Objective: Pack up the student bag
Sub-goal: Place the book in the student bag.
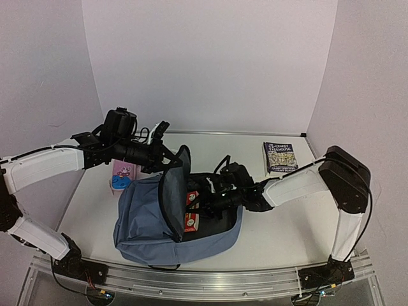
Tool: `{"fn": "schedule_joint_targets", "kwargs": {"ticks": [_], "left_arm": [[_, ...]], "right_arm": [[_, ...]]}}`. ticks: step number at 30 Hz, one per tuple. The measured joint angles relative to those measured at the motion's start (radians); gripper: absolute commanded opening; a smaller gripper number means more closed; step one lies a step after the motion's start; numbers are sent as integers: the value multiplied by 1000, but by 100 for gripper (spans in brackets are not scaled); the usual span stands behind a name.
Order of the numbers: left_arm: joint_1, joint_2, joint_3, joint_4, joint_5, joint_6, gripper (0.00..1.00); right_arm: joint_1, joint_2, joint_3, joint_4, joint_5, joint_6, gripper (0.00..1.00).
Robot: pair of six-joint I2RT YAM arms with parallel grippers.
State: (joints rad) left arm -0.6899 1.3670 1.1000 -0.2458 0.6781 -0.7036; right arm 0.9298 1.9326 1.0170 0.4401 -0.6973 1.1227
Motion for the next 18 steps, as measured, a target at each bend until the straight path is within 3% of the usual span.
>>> {"fn": "schedule_joint_targets", "kwargs": {"ticks": [2,7,12,15,18], "left_arm": [[0,1,0,2,0,0,0],[0,1,0,1,-3,0,0],[0,1,0,-32,-46,2,0],[3,1,0,-72,-84,3,0],[8,1,0,-99,-110,2,0]], "right_arm": [[20,39,35,3,14,-16,2],[42,93,71,-3,56,-65,32],[48,93,109,-177,218,-169,64],[48,73,117,-274,318,-225,69],[50,29,123,-359,401,-265,69]]}}
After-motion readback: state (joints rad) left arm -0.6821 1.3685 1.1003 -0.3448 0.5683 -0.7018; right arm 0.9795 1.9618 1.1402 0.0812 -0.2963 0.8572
